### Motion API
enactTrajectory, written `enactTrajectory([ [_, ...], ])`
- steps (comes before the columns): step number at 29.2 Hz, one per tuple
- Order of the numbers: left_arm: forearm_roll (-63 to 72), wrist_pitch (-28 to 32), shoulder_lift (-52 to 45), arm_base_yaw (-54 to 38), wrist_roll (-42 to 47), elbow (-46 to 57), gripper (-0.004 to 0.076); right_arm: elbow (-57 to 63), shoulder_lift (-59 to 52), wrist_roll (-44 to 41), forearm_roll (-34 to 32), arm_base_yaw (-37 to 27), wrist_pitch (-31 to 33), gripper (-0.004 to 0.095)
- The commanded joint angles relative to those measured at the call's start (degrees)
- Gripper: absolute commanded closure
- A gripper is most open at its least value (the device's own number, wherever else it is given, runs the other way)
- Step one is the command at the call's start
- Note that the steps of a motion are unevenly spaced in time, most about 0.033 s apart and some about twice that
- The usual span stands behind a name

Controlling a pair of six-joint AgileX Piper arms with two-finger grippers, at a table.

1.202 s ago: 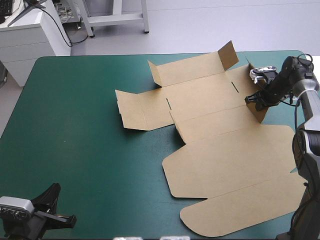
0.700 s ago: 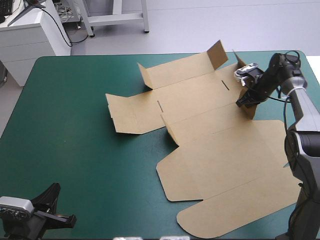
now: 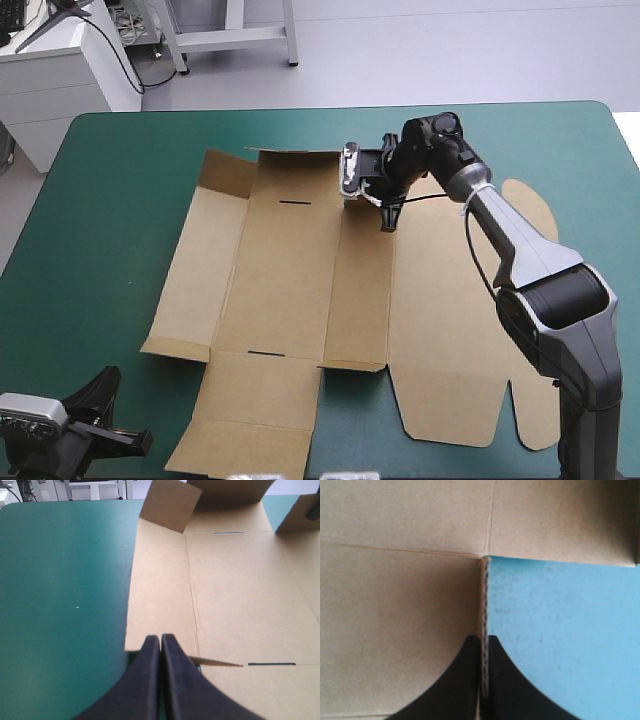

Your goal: Fold the box

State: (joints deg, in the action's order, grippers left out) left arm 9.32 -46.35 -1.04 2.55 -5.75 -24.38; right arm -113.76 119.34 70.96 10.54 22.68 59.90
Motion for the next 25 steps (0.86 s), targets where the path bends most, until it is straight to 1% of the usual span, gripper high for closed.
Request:
enactTrajectory([
  [1, 1.18, 4.21, -0.34, 0.34, 0.01, -1.31, 0.0732, -1.87, -2.33, 1.42, 2.58, 2.85, -6.15, 0.0928],
  [6, 1.18, 4.21, -0.34, 0.34, 0.01, -1.31, 0.0732, -1.87, -0.51, 1.31, 3.43, 4.73, -6.70, 0.0927],
  [11, 1.18, 4.21, -0.34, 0.34, 0.01, -1.31, 0.0732, -1.87, 1.44, 1.98, 5.26, 4.95, -10.08, 0.0927],
  [14, 1.18, 4.21, -0.34, 0.34, 0.01, -1.31, 0.0732, -1.87, 1.56, 1.98, 7.16, 4.95, -10.86, 0.0924],
  [16, 1.18, 4.21, -0.34, 0.34, 0.01, -1.31, 0.0732, -1.87, 1.46, 1.98, 8.72, 4.95, -11.10, 0.0906],
  [17, 1.18, 4.21, -0.34, 0.34, 0.01, -1.31, 0.0732, -1.87, 1.46, 1.98, 9.26, 4.95, -11.24, 0.0876],
  [18, 1.18, 4.21, -0.34, 0.34, 0.01, -1.31, 0.0732, -1.87, 1.46, 1.98, 9.68, 4.95, -11.24, 0.0841],
  [19, 1.18, 4.21, -0.34, 0.34, 0.01, -1.31, 0.0732, -1.87, 1.46, 1.98, 9.96, 4.95, -11.24, 0.0782],
  [21, 1.18, 4.21, -0.34, 0.34, 0.01, -1.31, 0.0732, -1.87, 1.46, 1.98, 10.09, 4.95, -11.02, 0.0631],
  [25, 1.18, 4.21, -0.34, 0.34, 0.01, -1.31, 0.0732, -1.87, 1.46, 1.98, 10.09, 4.95, -11.21, 0.0200],
])
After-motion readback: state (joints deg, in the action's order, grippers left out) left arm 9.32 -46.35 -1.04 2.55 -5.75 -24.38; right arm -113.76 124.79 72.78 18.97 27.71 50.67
